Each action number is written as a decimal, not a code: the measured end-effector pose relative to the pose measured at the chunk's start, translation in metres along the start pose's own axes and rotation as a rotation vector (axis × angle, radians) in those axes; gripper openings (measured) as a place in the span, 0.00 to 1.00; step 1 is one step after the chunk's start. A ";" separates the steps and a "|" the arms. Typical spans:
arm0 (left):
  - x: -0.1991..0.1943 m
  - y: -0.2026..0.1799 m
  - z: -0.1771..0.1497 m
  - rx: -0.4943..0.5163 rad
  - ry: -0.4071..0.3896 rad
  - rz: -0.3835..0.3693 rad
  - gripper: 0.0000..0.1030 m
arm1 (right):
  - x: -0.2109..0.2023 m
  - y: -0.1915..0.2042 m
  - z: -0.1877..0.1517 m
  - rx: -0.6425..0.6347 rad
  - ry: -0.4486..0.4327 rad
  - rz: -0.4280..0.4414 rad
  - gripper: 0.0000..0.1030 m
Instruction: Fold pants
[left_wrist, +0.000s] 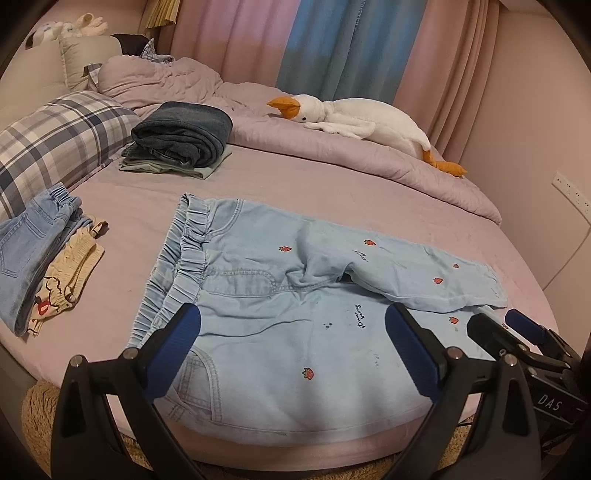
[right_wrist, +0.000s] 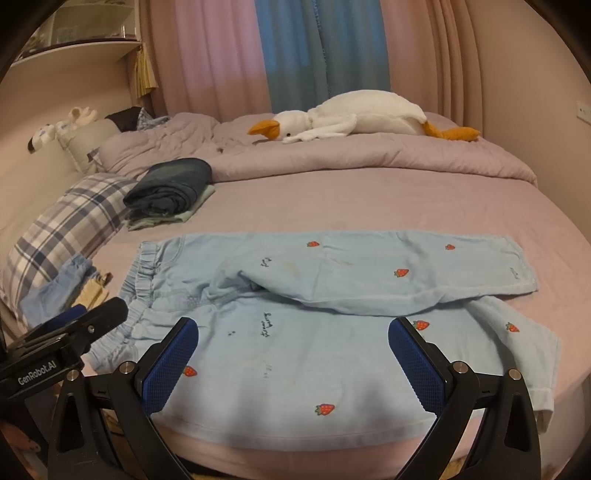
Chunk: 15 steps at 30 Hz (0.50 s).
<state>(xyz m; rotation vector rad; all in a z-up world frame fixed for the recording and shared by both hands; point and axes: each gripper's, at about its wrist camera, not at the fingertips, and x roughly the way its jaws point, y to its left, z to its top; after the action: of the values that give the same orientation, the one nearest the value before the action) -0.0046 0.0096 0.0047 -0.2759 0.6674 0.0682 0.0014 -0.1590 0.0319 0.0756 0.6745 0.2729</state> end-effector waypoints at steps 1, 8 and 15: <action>0.000 0.000 0.000 -0.001 0.000 0.001 0.97 | 0.001 -0.001 0.000 0.002 0.002 0.002 0.99; 0.000 0.003 -0.003 0.000 0.000 0.010 0.95 | 0.002 0.000 -0.001 -0.013 -0.002 -0.049 0.99; -0.001 0.005 -0.003 -0.003 -0.001 0.012 0.95 | 0.004 0.000 -0.002 -0.011 0.009 -0.053 0.99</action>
<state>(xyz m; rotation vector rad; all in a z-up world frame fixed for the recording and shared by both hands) -0.0078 0.0134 0.0016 -0.2751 0.6677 0.0811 0.0033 -0.1578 0.0279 0.0454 0.6827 0.2257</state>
